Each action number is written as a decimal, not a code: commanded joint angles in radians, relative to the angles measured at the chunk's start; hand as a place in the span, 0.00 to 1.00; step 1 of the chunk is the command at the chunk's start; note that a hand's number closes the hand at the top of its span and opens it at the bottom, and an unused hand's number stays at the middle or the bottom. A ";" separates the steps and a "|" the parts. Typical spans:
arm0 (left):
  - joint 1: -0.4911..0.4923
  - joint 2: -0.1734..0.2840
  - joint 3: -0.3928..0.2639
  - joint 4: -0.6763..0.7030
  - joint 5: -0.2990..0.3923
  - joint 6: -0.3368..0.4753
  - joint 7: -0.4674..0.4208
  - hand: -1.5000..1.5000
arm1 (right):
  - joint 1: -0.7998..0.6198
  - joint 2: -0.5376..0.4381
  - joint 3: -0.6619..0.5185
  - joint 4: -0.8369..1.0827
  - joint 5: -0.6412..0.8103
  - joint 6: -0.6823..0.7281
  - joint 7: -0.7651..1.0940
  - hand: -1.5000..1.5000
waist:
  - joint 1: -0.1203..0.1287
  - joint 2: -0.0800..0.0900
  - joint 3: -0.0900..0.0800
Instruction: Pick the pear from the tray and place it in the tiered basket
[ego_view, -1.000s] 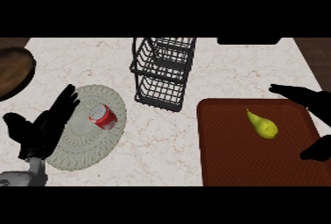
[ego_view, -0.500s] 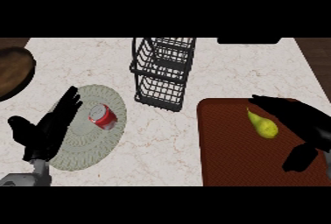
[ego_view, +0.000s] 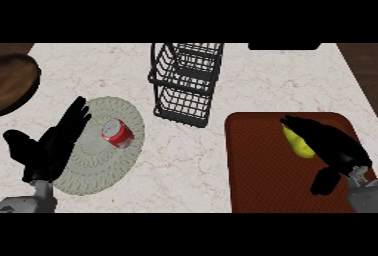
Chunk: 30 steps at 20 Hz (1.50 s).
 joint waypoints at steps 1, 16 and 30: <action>-0.022 -0.022 0.010 0.050 -0.018 -0.014 -0.026 0.50 | -0.073 0.074 0.008 0.221 0.107 -0.097 -0.106 0.00 | 0.006 0.003 0.000; 0.076 -0.056 0.049 -0.060 -0.048 -0.079 -0.003 0.50 | -0.119 0.123 -0.100 0.489 0.302 -0.229 -0.307 0.00 | 0.006 0.001 0.000; -0.013 -0.085 0.072 -0.022 -0.078 -0.057 0.058 0.50 | -0.104 0.175 -0.027 0.555 0.487 -0.335 -0.360 1.00 | 0.000 0.001 0.000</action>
